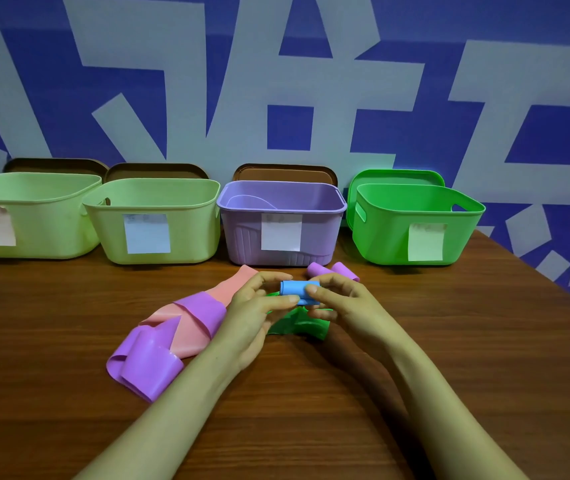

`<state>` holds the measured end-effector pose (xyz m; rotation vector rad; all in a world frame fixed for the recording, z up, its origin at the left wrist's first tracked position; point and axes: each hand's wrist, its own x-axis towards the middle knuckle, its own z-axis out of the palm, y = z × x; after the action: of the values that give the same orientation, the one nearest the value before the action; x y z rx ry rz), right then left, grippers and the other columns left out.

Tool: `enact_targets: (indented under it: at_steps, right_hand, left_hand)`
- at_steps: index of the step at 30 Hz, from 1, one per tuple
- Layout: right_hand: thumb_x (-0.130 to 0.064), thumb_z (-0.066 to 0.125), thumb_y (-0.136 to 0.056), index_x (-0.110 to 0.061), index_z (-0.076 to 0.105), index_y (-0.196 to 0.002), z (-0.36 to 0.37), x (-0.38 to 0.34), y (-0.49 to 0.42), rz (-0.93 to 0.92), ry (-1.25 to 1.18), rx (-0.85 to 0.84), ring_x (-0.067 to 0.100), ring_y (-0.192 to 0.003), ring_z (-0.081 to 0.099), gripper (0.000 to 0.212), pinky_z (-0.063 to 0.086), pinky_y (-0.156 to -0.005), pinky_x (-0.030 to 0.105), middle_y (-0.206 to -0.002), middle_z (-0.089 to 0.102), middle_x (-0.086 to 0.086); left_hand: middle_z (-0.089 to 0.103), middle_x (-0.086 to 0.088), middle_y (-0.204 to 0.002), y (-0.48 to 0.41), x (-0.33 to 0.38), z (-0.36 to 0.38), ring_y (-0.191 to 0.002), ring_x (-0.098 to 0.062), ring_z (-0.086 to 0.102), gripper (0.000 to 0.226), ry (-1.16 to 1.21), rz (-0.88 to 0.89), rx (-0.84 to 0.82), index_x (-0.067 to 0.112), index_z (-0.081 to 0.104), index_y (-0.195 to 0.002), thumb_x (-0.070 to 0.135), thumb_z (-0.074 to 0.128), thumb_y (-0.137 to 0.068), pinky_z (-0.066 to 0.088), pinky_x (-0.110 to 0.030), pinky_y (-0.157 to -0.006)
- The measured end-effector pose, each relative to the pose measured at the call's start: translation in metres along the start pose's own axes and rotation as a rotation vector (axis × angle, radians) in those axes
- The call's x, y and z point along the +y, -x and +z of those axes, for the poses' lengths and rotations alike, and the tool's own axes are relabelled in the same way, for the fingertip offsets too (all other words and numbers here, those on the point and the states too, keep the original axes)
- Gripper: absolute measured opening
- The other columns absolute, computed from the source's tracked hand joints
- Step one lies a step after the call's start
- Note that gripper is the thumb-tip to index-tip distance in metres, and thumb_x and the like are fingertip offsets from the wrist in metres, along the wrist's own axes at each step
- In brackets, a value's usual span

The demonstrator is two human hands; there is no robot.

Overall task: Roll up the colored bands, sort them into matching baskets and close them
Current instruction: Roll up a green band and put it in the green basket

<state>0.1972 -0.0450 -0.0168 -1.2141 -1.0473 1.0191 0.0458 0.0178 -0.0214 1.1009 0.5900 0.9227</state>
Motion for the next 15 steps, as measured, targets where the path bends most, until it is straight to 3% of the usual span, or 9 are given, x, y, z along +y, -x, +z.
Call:
enact_targets:
  at_steps: [6, 11, 15]
  right_hand:
    - [-0.003, 0.064, -0.085, -0.015, 0.065, -0.098, -0.001, 0.002, -0.002, -0.072, 0.013, 0.012, 0.013, -0.090, 0.066, 0.017, 0.054, -0.083, 0.027, -0.095, 0.069, 0.003]
    - [0.005, 0.068, -0.079, -0.015, 0.065, -0.103, 0.005, -0.012, 0.003, -0.137, 0.033, 0.097, 0.015, -0.089, 0.065, 0.032, 0.051, -0.078, 0.021, -0.096, 0.070, 0.007]
    - [0.009, 0.071, -0.075, -0.009, 0.063, -0.095, 0.022, -0.036, 0.006, -0.109, -0.051, 0.166, 0.023, -0.076, 0.066, 0.028, 0.056, -0.072, 0.023, -0.091, 0.068, 0.015]
  left_hand:
    - [0.066, -0.001, -0.090, -0.001, 0.004, 0.000, -0.077, -0.007, 0.066, 0.021, -0.151, 0.089, -0.021, 0.010, 0.064, -0.091, -0.008, 0.065, -0.080, 0.051, -0.017, -0.067]
    - [0.066, -0.006, -0.094, 0.001, 0.020, 0.002, -0.078, -0.008, 0.063, 0.017, -0.359, 0.123, -0.027, 0.011, 0.064, -0.097, 0.001, 0.067, -0.083, 0.049, -0.016, -0.069]
    - [0.065, -0.010, -0.092, 0.005, 0.050, 0.002, -0.079, -0.015, 0.063, 0.021, -0.363, 0.066, -0.045, 0.007, 0.063, -0.100, -0.002, 0.067, -0.082, 0.051, -0.016, -0.066]
